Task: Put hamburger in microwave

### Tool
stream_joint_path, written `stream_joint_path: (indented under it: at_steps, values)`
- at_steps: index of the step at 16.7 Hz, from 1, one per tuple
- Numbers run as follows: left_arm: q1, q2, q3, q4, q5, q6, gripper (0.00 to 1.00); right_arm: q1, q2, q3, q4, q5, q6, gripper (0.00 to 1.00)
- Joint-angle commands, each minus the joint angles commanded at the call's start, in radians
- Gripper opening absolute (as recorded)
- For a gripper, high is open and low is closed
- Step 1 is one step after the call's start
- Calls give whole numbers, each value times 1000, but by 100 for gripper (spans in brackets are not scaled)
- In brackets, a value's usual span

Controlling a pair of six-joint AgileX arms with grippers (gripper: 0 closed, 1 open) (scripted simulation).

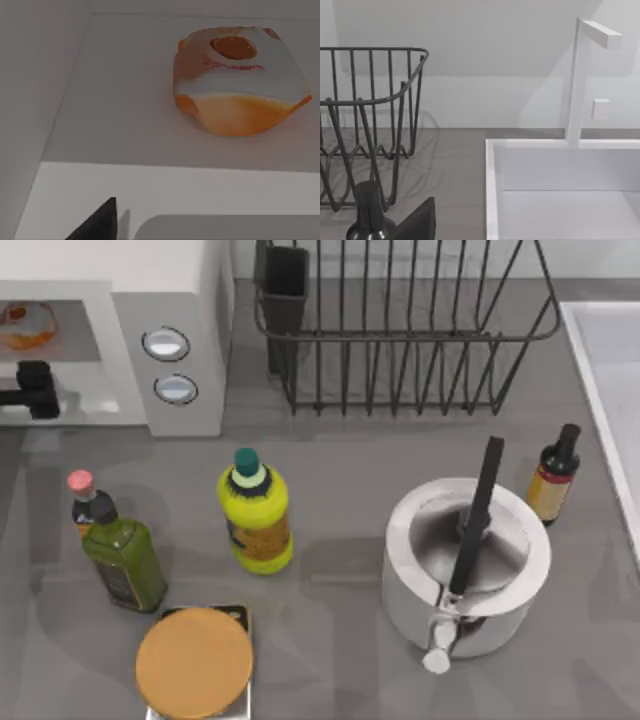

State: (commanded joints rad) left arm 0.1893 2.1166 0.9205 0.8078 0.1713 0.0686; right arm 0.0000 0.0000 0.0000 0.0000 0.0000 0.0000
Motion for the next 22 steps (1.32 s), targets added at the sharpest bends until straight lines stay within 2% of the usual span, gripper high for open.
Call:
stream_joint_path:
  at_steps: [5,8,16,19,22]
  values:
    - [49,-183,-365,165,48,21,100,0,0,0,0,0,0,100]
    - [71,-242,-490,233,66,31,100,0,0,0,0,0,0,100]
    - [73,-261,-511,233,69,33,100,0,0,0,0,0,0,100]
    - [73,-351,-484,135,66,32,100,0,0,0,0,0,0,100]
    - [73,-475,-449,-55,65,31,100,0,0,0,0,0,0,100]
